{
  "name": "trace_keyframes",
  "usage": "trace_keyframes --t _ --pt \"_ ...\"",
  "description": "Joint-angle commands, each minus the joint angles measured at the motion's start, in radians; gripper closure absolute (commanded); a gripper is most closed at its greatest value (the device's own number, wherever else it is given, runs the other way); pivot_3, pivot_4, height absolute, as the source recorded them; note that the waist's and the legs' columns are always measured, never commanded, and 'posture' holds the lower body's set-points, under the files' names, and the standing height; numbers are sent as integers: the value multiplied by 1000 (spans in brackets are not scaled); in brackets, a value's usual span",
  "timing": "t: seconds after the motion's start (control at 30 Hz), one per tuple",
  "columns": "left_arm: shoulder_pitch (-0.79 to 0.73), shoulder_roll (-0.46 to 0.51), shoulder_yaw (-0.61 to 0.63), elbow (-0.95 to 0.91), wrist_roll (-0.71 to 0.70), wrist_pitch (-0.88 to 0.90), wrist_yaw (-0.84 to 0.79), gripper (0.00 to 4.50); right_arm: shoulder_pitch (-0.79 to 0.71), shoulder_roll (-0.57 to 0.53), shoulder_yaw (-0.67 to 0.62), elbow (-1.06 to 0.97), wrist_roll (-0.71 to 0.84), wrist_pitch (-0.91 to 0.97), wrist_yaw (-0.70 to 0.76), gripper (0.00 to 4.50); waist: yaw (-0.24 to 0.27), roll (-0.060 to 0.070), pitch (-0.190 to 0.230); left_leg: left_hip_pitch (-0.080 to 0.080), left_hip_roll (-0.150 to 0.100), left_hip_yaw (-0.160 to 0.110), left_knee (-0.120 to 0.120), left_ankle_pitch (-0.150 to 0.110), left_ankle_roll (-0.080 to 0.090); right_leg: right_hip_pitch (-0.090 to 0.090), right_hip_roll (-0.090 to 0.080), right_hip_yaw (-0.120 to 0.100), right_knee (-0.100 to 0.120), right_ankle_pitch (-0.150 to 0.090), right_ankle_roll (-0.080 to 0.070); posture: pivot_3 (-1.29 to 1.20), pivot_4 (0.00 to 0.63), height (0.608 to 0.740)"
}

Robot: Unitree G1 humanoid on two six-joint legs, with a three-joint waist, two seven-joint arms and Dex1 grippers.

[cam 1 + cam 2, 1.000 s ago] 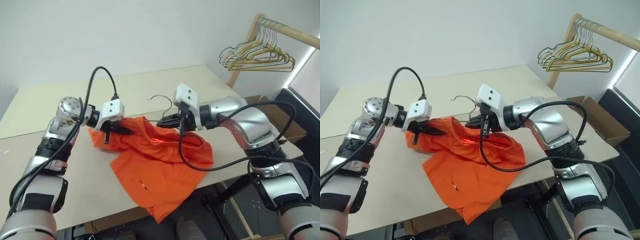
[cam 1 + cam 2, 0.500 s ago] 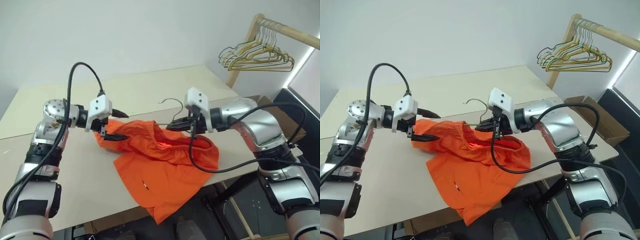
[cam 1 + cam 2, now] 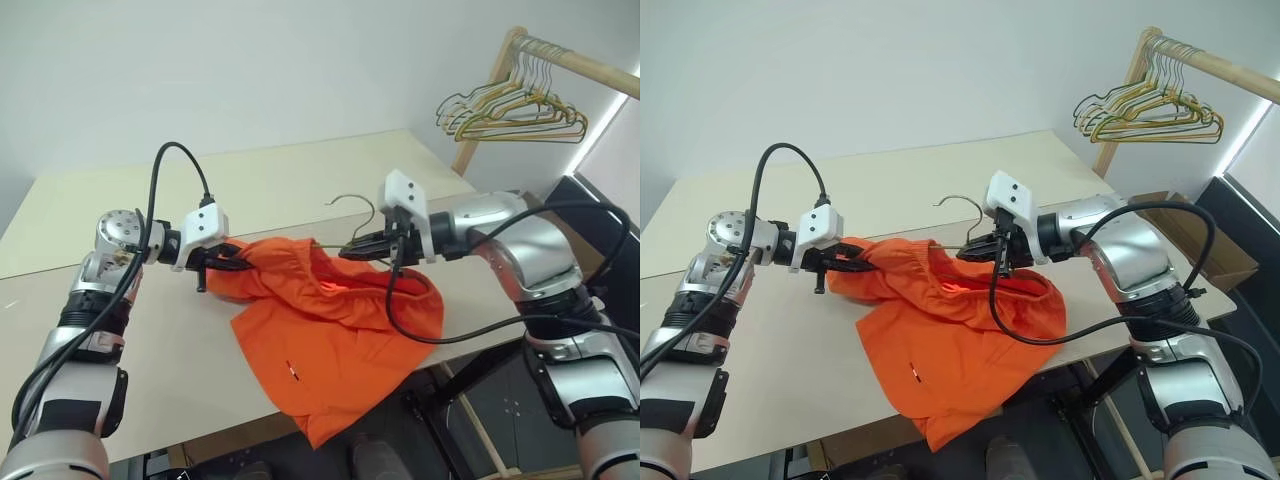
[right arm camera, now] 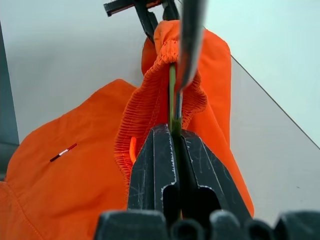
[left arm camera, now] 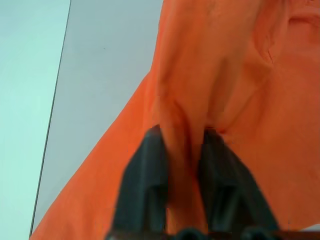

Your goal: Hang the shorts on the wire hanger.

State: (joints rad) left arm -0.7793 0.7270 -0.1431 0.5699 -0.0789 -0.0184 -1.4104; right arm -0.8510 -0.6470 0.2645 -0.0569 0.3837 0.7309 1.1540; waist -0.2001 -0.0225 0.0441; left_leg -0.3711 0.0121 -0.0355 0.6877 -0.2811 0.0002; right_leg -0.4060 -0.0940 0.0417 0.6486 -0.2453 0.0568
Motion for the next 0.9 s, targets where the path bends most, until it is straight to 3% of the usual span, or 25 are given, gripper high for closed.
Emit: trace_keyframes --t 0.03,0.4,0.9 --pt "-28 14 17 -7 -5 -20 -1 4458 -9 -18 -40 -37 21 6 12 4500 -1 0 0 0 0 0 0 0 0 0 0 0 0 0 0 -167 0 740" --pt "-20 40 81 -30 -36 56 52 4458 38 -86 -10 -46 -26 -23 36 4500 -2 0 0 0 0 0 0 0 0 0 0 0 0 0 0 -158 0 740" --pt "13 50 76 -61 -51 64 67 4458 27 -119 -13 -43 -63 -57 71 4500 -2 0 0 0 0 0 0 0 0 0 0 0 0 0 0 -163 0 740"
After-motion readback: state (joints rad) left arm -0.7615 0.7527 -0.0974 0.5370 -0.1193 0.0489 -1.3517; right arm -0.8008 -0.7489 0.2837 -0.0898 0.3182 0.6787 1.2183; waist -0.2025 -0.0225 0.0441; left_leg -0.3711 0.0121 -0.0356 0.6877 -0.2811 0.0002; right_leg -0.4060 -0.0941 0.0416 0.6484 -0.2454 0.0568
